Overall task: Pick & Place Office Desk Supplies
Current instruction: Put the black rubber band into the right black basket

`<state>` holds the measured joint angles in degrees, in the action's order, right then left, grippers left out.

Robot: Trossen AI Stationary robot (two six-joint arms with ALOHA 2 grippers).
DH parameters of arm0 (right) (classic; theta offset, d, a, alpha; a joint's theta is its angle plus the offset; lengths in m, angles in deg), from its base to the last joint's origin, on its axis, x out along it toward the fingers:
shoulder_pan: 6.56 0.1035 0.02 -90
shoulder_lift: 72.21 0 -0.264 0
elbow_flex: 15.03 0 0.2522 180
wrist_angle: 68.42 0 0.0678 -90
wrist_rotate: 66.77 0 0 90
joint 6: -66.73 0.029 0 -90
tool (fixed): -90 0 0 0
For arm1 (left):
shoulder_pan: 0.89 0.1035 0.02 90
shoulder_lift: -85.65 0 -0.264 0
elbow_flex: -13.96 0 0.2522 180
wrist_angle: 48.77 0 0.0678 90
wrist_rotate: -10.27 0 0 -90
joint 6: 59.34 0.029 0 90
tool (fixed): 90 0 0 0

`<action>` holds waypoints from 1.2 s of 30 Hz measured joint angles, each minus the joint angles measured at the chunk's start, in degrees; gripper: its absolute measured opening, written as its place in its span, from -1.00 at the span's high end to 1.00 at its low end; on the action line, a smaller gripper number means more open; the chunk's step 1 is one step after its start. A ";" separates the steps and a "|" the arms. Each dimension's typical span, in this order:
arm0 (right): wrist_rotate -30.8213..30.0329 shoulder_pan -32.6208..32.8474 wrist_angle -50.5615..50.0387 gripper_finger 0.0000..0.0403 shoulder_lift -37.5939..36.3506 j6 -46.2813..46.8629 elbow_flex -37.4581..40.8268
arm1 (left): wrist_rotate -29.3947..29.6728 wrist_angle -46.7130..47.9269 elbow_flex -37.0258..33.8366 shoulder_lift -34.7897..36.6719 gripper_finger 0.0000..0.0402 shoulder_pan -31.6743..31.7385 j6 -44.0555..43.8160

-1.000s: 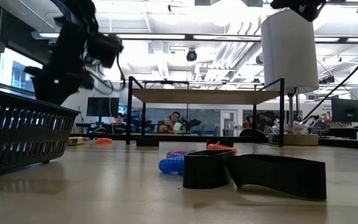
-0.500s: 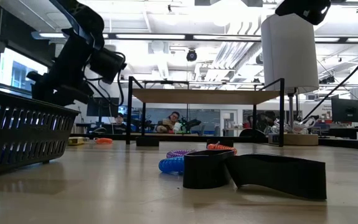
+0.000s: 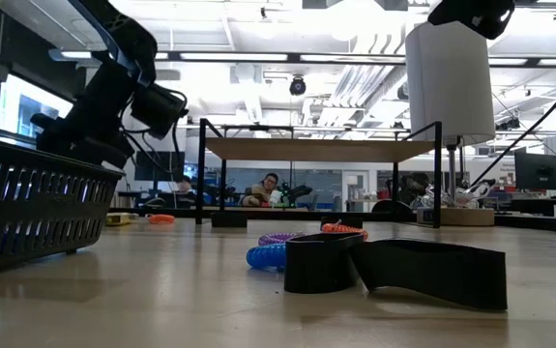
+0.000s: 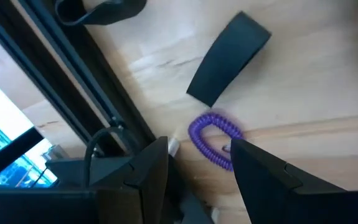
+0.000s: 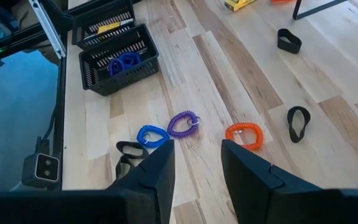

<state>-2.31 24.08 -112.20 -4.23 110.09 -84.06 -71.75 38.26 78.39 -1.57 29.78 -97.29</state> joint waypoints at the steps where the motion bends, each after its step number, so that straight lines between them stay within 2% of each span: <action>1: 0.00 0.01 0.00 0.41 0.00 0.12 0.00 | -0.13 -0.92 -0.33 0.00 0.18 0.01 0.01; 6: -0.21 0.00 0.10 0.41 0.00 0.12 0.00 | -0.40 -6.20 -1.08 0.00 0.18 -0.01 -0.03; 31: -1.54 0.00 0.26 0.41 -0.02 0.41 0.00 | -0.21 -16.45 -5.93 0.00 0.18 1.95 -1.51; 36: -1.55 0.00 0.28 0.41 -0.02 0.41 0.00 | 1.63 -17.24 -6.98 0.01 0.18 2.05 -3.25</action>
<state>-3.86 24.08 -111.92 -4.25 110.50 -84.06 -70.12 21.02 71.41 -1.56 31.83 -100.55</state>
